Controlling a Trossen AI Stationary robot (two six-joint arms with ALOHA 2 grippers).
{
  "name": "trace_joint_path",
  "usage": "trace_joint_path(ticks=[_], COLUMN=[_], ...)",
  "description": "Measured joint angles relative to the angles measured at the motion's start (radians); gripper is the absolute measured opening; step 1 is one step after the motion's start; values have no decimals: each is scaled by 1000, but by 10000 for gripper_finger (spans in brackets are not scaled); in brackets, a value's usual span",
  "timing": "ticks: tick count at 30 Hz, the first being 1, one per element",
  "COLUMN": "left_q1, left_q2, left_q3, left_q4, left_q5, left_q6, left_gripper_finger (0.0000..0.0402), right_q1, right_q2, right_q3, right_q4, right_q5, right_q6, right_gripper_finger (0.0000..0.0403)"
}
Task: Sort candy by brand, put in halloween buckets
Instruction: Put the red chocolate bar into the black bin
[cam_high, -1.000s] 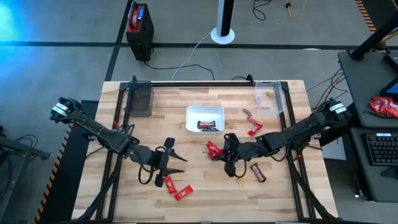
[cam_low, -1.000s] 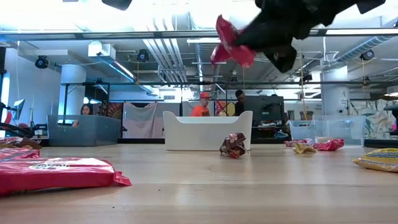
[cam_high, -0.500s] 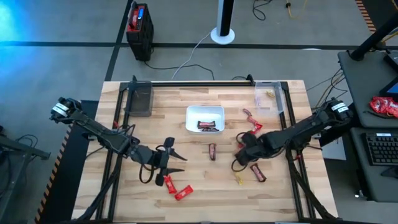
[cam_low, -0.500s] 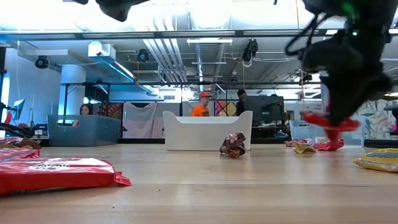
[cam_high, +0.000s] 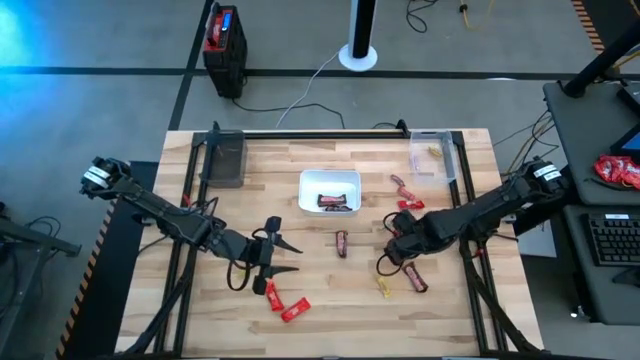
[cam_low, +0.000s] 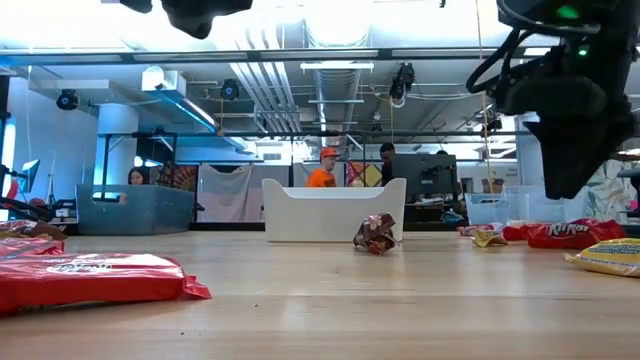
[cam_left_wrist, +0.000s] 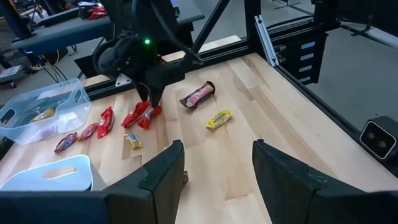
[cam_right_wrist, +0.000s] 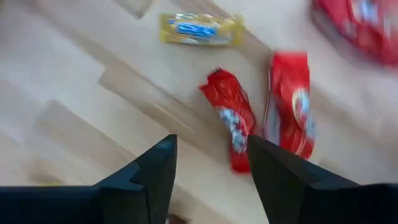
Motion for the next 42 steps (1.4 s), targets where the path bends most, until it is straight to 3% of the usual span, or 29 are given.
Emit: trace_joint_path(ticks=[3, 8, 18, 28, 34, 37, 42], left_q1=[3, 3, 5, 5, 5, 5, 5], left_q2=[0, 1, 1, 1, 2, 2, 10], left_q3=[0, 0, 0, 0, 0, 0, 0], left_q4=[-1, -1, 0, 0, 3, 4, 30], left_q5=[0, 0, 0, 2, 3, 15, 21], left_q6=[3, 3, 5, 8, 8, 8, 16], left_gripper_finger=[173, 173, 173, 173, 173, 173, 173], right_q1=[0, -14, -46, -46, -45, -37, -28], right_q2=[24, 64, 182, 168, 125, 64, -11], right_q3=[-11, -24, -36, -37, -26, -16, -14], right_q4=[15, 18, 25, 99, 109, 212, 608], right_q5=[6, 8, 7, 8, 3, 2, 2], right_q6=[-175, -272, -295, -300, -301, -342, -520], right_gripper_finger=[190, 184, 146, 24, 28, 28, 28])
